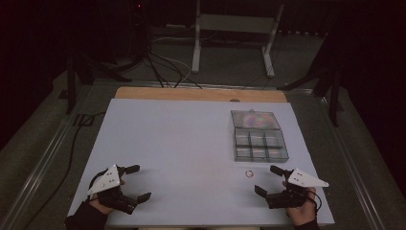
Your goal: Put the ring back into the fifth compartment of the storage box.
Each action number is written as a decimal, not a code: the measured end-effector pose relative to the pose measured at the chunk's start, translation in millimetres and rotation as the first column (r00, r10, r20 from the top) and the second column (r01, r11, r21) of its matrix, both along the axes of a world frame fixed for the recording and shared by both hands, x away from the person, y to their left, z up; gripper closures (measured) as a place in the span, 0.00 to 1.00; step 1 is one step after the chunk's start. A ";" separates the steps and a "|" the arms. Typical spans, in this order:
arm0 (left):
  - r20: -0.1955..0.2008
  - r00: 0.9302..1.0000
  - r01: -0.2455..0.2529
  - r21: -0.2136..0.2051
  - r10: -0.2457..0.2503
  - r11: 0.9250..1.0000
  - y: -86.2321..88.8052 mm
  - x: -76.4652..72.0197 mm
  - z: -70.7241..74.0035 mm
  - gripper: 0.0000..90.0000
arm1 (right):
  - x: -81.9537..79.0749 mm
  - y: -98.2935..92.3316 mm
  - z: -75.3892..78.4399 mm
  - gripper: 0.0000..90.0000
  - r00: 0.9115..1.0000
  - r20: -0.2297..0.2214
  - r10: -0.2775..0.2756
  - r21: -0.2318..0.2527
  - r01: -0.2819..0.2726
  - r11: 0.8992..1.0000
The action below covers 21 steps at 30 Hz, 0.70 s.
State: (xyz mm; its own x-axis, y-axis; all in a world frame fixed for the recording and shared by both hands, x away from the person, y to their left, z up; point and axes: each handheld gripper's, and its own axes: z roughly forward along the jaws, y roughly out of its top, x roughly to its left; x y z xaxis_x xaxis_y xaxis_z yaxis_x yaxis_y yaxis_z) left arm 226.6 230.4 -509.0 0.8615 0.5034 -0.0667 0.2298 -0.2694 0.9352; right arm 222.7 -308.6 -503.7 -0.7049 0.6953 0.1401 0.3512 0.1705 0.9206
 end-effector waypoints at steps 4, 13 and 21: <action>0.005 1.000 -0.004 0.004 0.004 1.000 -0.4 -0.1 0.3 0.01 | 0.3 -1.1 0.4 0.00 1.000 -0.001 -0.007 -0.003 0.007 1.000; 0.004 1.000 -0.002 0.002 0.002 1.000 -0.7 0.7 0.2 0.01 | -0.5 -1.2 2.8 0.00 1.000 0.001 -0.004 0.003 0.004 1.000; 0.000 1.000 -0.001 0.005 0.001 1.000 -0.6 0.9 -0.7 0.01 | -4.3 -0.3 14.3 0.00 0.999 0.038 -0.038 0.019 0.038 0.999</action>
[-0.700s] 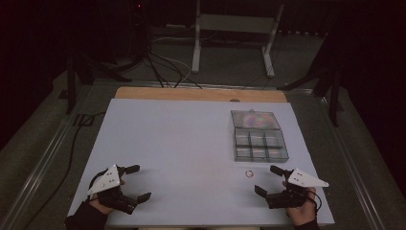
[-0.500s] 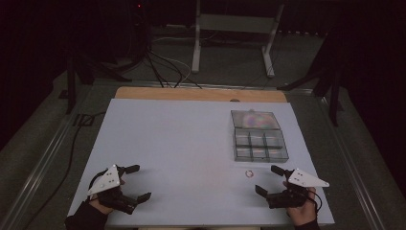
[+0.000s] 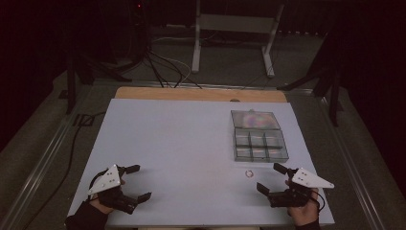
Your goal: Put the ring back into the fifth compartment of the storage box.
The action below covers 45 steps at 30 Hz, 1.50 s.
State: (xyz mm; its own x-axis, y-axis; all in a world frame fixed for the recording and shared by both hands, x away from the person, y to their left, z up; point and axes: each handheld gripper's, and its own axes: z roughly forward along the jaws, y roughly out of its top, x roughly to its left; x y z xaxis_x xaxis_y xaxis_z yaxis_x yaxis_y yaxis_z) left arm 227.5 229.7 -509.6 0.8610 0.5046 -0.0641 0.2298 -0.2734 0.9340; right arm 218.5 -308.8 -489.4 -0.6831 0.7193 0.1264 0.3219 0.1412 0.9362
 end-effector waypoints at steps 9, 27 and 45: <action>0.001 1.000 0.002 -0.002 -0.002 1.000 -0.1 0.1 0.0 0.01 | 2.6 5.0 11.7 0.00 0.999 0.006 -0.034 0.037 0.033 0.999; 0.001 1.000 0.007 0.002 -0.007 1.000 -1.2 -0.2 0.1 0.01 | 18.9 20.0 20.6 0.00 0.993 -0.004 -0.119 -0.005 0.119 0.993; 0.001 1.000 0.012 0.006 -0.012 1.000 -2.1 0.0 -0.1 0.01 | 33.6 40.7 8.6 0.00 0.966 -0.100 -0.240 -0.108 0.229 0.967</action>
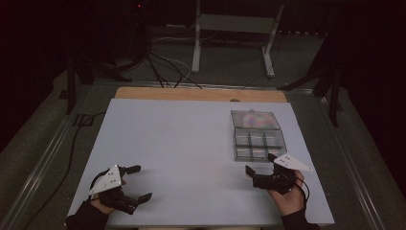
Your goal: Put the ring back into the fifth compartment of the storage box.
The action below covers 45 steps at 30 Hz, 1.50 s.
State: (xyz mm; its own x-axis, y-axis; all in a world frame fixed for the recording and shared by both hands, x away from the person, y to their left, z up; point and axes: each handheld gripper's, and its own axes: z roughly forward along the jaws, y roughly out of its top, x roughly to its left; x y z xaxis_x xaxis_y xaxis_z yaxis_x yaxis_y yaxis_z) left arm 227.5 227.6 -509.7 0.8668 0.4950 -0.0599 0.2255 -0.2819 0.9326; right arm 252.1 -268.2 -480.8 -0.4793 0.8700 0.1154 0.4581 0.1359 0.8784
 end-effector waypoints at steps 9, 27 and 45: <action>-0.003 1.000 0.005 0.003 -0.005 1.000 -0.4 -0.2 -0.3 0.01 | 4.2 -1.0 -6.9 0.09 0.997 -0.066 -0.035 -0.038 0.032 0.999; -0.008 1.000 0.005 0.002 -0.005 1.000 -0.4 -0.1 -0.6 0.01 | 8.0 -1.9 -15.5 0.47 0.980 -0.189 -0.071 -0.098 0.053 0.994; -0.008 1.000 0.008 0.005 -0.008 1.000 -0.6 -0.2 -0.7 0.01 | 16.5 3.9 -26.1 0.75 0.964 -0.252 -0.085 -0.185 0.038 0.982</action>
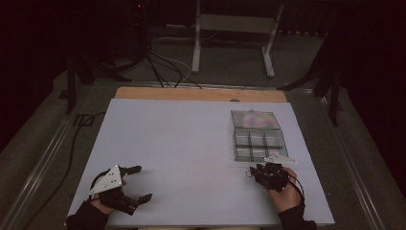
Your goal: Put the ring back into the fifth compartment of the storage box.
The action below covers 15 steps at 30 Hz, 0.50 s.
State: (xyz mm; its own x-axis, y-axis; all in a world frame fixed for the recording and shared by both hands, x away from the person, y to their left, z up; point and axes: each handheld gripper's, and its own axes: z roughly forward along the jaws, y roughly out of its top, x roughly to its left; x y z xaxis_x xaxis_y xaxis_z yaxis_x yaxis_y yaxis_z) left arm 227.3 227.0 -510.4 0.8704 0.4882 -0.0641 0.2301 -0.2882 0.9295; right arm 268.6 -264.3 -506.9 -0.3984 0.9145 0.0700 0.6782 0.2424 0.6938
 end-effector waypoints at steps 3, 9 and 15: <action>0.000 1.000 0.001 0.000 -0.001 1.000 0.1 0.0 -0.1 0.01 | 1.7 0.7 -1.2 0.78 1.000 -0.009 0.001 -0.008 -0.001 1.000; -0.004 1.000 0.003 0.000 -0.003 1.000 -0.1 0.1 -0.5 0.01 | 4.6 3.9 -4.2 0.81 1.000 -0.028 0.008 -0.023 -0.008 1.000; -0.003 1.000 0.002 -0.001 -0.002 1.000 0.0 0.0 -0.3 0.01 | 7.8 4.9 -7.3 0.84 0.999 -0.035 0.007 -0.045 -0.009 0.999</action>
State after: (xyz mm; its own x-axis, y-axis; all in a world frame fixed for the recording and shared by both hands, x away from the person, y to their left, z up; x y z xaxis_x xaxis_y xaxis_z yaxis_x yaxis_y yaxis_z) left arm 227.3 227.0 -510.8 0.8714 0.4860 -0.0676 0.2324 -0.2876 0.9291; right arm 276.3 -259.4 -514.2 -0.4036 0.9139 0.0427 0.6997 0.2783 0.6580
